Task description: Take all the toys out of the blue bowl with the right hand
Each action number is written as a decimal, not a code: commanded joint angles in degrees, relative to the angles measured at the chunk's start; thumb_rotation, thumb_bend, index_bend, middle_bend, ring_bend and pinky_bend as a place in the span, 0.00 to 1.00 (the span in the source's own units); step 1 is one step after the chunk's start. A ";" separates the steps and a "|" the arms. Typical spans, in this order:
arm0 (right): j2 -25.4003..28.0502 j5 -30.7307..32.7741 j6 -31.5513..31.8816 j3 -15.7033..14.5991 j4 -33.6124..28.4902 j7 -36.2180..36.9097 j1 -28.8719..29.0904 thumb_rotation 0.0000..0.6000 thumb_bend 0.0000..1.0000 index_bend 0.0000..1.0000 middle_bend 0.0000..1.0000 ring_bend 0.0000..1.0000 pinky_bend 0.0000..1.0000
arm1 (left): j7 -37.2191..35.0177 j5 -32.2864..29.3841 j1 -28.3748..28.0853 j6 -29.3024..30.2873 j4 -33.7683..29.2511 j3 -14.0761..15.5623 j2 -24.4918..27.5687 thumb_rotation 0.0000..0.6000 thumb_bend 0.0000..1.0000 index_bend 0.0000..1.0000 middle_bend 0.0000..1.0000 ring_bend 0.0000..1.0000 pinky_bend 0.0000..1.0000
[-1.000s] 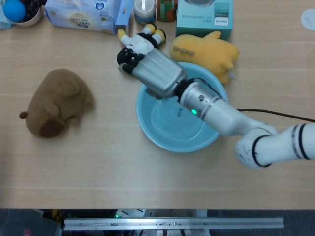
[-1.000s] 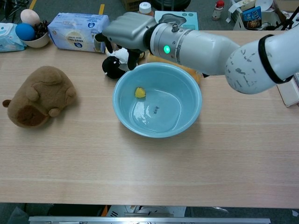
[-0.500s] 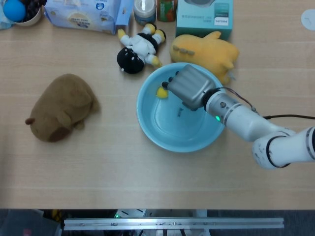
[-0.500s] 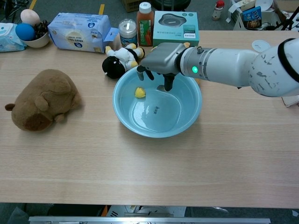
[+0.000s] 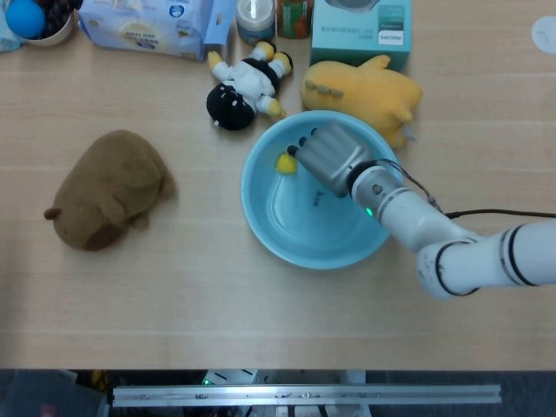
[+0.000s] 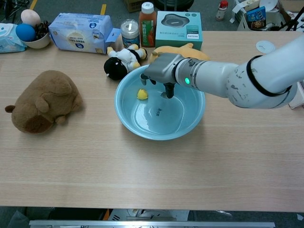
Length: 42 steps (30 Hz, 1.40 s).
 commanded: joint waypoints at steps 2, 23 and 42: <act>-3.92 2.93 0.58 0.22 3.63 -1.31 1.24 1.00 0.35 0.19 0.29 0.30 0.66 | -0.15 -0.03 0.03 0.03 0.15 0.01 0.00 1.00 0.42 0.10 0.08 0.05 0.13; -10.64 7.16 -0.32 0.96 10.89 -4.95 2.63 1.00 0.35 0.19 0.29 0.30 0.66 | -1.15 -0.36 0.44 0.23 1.07 0.09 0.01 1.00 0.42 0.10 0.08 0.05 0.13; -6.10 2.50 0.01 -0.46 2.20 -3.58 1.69 1.00 0.35 0.19 0.29 0.30 0.66 | -1.07 -0.23 0.50 0.37 1.02 0.07 0.00 1.00 0.42 0.10 0.08 0.05 0.13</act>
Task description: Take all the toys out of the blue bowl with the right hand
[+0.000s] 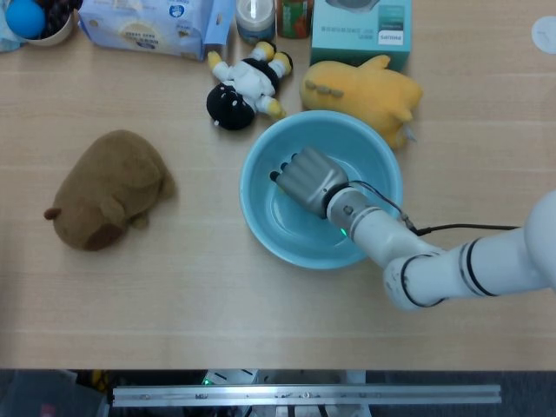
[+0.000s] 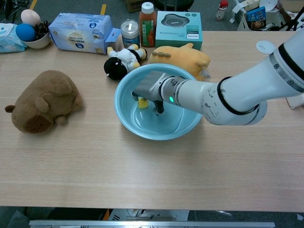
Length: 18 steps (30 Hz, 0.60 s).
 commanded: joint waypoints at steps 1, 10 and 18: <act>1.98 -2.12 1.24 -0.66 -2.80 0.69 -0.59 1.00 0.35 0.19 0.29 0.30 0.66 | 0.03 0.02 0.01 0.03 -0.04 -0.01 0.02 1.00 0.42 0.10 0.08 0.05 0.13; 2.18 -7.52 5.53 -0.56 -3.46 2.67 -2.80 1.00 0.31 0.19 0.29 0.30 0.64 | 0.25 0.26 -0.09 0.06 -0.35 -0.03 0.01 1.00 0.42 0.10 0.08 0.05 0.13; -1.45 -7.01 5.84 0.92 1.02 1.75 -3.58 1.00 0.26 0.23 0.29 0.30 0.64 | 0.24 0.43 0.13 0.47 -0.62 0.04 0.29 1.00 0.42 0.10 0.08 0.05 0.13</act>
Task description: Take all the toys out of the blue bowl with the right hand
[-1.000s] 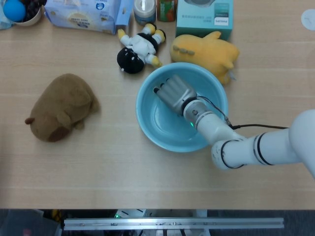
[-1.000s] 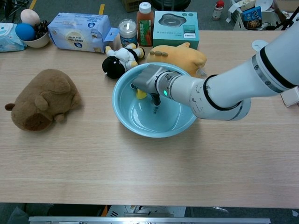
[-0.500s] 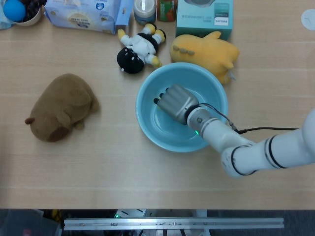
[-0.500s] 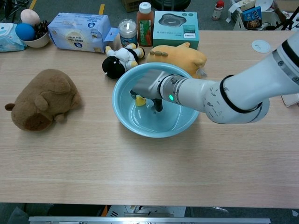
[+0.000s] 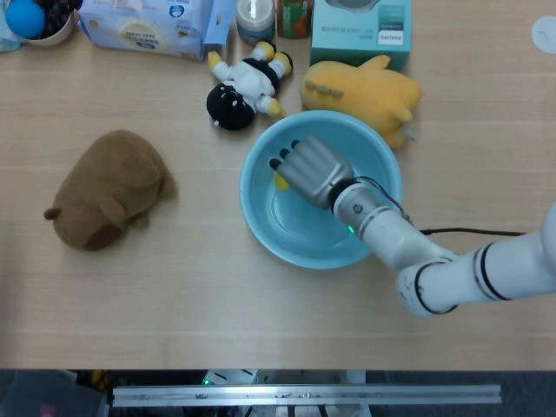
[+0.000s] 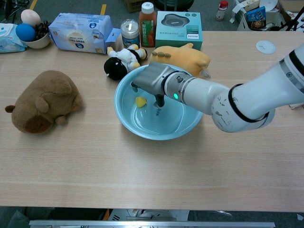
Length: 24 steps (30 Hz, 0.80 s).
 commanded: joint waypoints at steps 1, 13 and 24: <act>-1.53 1.52 -0.58 0.73 1.62 -1.32 0.28 1.00 0.26 0.23 0.29 0.30 0.64 | -0.09 -0.02 0.10 0.08 0.02 0.04 0.04 1.00 0.42 0.10 0.08 0.05 0.13; -6.47 5.79 -0.73 2.12 6.78 -6.62 1.93 1.00 0.26 0.30 0.32 0.30 0.64 | -1.06 0.01 0.37 0.23 0.56 0.14 0.16 1.00 0.42 0.10 0.08 0.05 0.13; -7.52 7.43 -0.40 2.52 8.01 -9.83 1.92 1.00 0.26 0.31 0.32 0.31 0.64 | -1.55 0.06 0.24 -0.17 0.98 0.16 0.06 1.00 0.42 0.10 0.08 0.05 0.13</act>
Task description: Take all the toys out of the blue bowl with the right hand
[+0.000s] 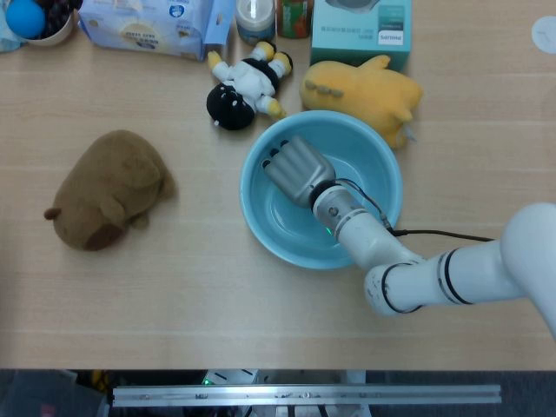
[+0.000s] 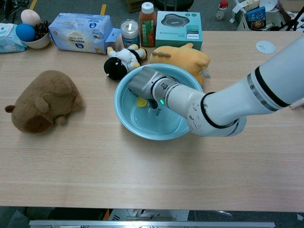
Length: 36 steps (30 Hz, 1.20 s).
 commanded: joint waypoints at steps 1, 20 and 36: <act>-0.18 0.67 0.20 -0.05 -0.25 -1.22 0.14 1.00 0.26 0.31 0.32 0.31 0.64 | -0.12 -0.02 0.00 -0.05 0.04 0.02 0.04 1.00 0.42 0.10 0.08 0.05 0.13; -1.15 -0.83 0.99 -0.09 -1.31 -3.71 -0.42 1.00 0.26 0.34 0.34 0.33 0.64 | -0.66 -0.15 -0.13 -0.50 0.56 0.01 -0.10 1.00 0.42 0.10 0.08 0.05 0.13; -2.96 -2.49 2.55 -0.25 0.17 -5.96 -1.80 1.00 0.26 0.37 0.36 0.35 0.64 | -1.25 -0.07 -0.19 -0.98 0.76 0.23 0.16 1.00 0.42 0.10 0.08 0.05 0.13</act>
